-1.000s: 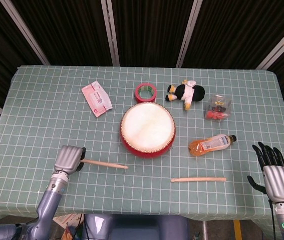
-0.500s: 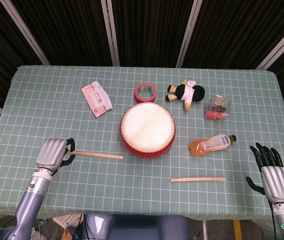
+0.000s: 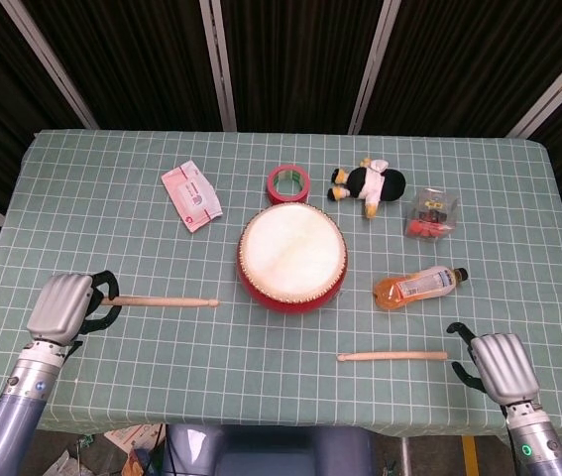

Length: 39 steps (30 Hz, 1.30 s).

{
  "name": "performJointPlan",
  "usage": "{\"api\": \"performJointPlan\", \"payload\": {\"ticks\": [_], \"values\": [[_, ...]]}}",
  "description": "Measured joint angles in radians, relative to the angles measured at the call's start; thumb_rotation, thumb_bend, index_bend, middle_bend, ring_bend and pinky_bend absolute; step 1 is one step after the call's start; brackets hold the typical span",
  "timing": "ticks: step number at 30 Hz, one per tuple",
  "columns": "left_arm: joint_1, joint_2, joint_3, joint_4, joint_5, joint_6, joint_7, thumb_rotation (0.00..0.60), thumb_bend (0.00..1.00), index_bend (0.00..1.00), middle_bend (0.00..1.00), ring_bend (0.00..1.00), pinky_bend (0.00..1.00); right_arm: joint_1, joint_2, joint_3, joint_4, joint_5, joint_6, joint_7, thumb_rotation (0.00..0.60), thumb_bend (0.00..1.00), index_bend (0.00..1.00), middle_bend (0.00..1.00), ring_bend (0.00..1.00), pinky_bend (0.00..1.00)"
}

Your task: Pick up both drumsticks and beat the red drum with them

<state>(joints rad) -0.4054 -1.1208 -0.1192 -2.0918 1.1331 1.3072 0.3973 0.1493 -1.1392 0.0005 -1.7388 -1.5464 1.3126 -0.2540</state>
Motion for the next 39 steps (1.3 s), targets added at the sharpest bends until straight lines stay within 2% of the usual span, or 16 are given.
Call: {"api": "performJointPlan", "payload": {"ticks": [6, 12, 15, 26, 39], "values": [[-0.001, 0.006, 0.002, -0.002, -0.002, -0.008, -0.004, 0.600, 0.57, 0.78, 1.00, 1.00, 1.00, 0.047, -0.066, 0.020, -0.036, 0.086, -0.081, -0.156, 0.600, 0.33, 0.44, 1.00, 1.00, 0.92], [-0.003, 0.011, -0.002, 0.003, -0.013, -0.016, -0.013, 0.600, 0.57, 0.78, 1.00, 1.00, 1.00, 0.091, -0.158, 0.044, -0.021, 0.184, -0.136, -0.268, 0.600, 0.33, 0.45, 1.00, 1.00, 0.92], [-0.006, 0.010, -0.004, 0.008, -0.018, -0.022, -0.015, 0.600, 0.57, 0.78, 1.00, 1.00, 1.00, 0.100, -0.197, 0.050, -0.001, 0.212, -0.143, -0.283, 0.600, 0.33, 0.49, 1.00, 1.00, 0.92], [-0.006, 0.008, 0.004, 0.009, -0.015, -0.026, -0.014, 0.600, 0.57, 0.78, 1.00, 1.00, 1.00, 0.124, -0.291, 0.044, 0.034, 0.263, -0.146, -0.366, 0.600, 0.34, 0.51, 1.00, 1.00, 0.92], [-0.008, 0.011, 0.003, 0.010, -0.022, -0.034, -0.021, 0.600, 0.57, 0.78, 1.00, 1.00, 1.00, 0.133, -0.311, 0.048, 0.120, 0.341, -0.144, -0.373, 0.600, 0.34, 0.51, 1.00, 1.00, 0.92]]}}
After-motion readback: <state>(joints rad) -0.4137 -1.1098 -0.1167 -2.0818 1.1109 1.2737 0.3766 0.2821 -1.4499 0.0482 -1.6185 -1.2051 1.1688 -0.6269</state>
